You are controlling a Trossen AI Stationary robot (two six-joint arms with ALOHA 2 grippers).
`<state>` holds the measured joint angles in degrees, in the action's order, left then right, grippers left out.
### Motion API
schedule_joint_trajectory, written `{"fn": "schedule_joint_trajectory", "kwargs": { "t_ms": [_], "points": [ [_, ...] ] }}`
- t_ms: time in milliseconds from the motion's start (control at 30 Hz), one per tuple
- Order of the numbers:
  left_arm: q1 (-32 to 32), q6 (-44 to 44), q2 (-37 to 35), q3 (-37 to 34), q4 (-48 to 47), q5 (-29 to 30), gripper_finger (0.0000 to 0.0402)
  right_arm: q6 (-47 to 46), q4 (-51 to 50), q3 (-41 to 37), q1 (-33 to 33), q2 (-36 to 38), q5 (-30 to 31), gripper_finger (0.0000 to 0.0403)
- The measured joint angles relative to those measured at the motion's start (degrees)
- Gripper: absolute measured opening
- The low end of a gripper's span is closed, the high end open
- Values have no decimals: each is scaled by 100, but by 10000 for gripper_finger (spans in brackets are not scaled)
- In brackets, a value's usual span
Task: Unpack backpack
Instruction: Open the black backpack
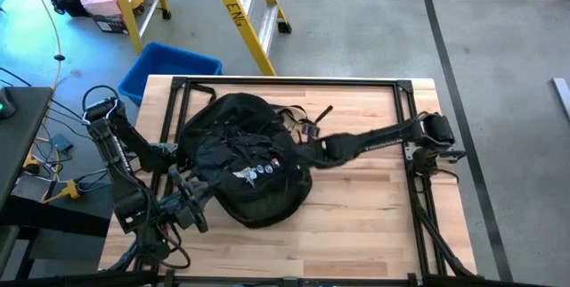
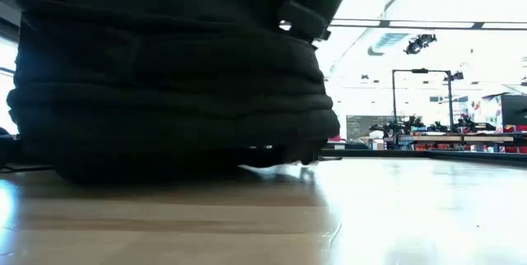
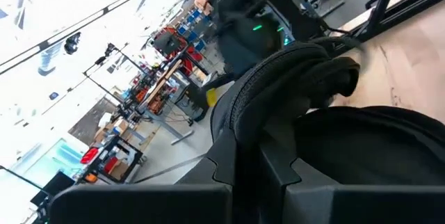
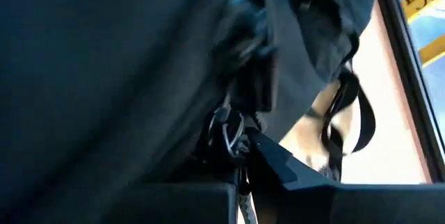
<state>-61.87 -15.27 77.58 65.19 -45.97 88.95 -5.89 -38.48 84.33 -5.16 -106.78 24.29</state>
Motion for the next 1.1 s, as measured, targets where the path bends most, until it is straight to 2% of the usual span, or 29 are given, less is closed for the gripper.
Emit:
{"fn": "schedule_joint_trajectory", "kwargs": {
  "t_ms": [200,433,567,700,867,1100],
  "points": [
    [-167,596,3,151,361,-100,0,280,397,22,608,-148,-445,0],
    [-216,1233,9,182,876,-142,0,799,1166,33,1038,-624,-1433,0],
    [-218,1430,9,182,1032,-149,0,1075,1303,33,1099,-745,-1372,0],
    [-220,1426,11,184,950,-147,0,1071,1008,35,1078,-660,-1400,0],
    [-264,636,-2,218,215,-124,0,1061,308,26,693,-489,-1382,0],
    [-476,-1967,-153,236,-2031,-67,0,544,-518,20,-131,-431,-1166,0]
  ]
}}
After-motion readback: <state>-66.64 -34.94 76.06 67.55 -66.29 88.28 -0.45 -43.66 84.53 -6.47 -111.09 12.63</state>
